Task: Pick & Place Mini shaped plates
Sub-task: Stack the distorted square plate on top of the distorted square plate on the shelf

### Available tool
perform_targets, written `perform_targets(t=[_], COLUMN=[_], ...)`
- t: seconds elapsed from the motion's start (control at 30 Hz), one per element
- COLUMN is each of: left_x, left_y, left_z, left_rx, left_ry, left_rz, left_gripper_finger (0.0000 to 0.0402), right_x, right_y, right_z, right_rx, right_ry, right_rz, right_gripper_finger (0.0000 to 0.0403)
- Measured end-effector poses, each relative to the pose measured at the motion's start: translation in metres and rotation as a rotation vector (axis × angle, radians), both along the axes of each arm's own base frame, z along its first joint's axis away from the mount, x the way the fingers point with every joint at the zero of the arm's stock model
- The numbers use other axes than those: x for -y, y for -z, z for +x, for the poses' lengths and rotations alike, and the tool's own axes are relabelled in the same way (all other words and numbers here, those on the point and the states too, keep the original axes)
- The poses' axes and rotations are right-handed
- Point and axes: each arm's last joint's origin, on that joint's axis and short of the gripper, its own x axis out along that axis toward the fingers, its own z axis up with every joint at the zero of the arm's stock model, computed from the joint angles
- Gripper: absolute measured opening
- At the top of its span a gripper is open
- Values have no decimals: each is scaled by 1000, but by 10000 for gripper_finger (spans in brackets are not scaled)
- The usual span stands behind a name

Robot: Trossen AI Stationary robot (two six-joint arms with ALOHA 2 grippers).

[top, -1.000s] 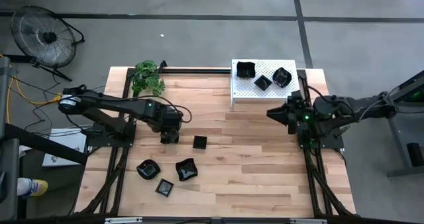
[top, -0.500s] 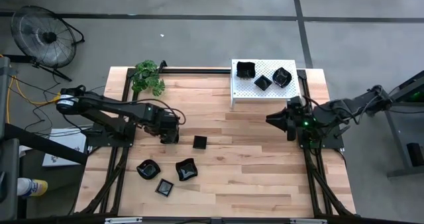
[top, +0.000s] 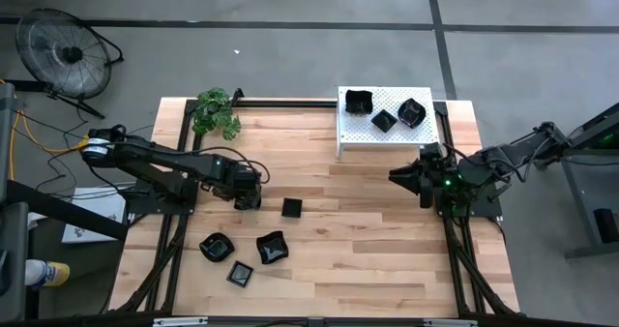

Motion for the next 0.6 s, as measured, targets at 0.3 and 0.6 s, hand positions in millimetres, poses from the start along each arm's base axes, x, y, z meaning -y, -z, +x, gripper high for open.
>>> perform_targets(t=[0.3,0.6], left_x=[0,0], left_y=[0,0], left_z=[3,2], left_rx=[27,23], left_ry=[9,10], left_rz=[0,-8], left_gripper_finger=[177,113], right_x=[0,0], right_y=[0,0], right_z=[0,0], right_rx=[-1,-2], right_ry=[2,1], right_rz=[-3,-6], right_gripper_finger=[108,108])
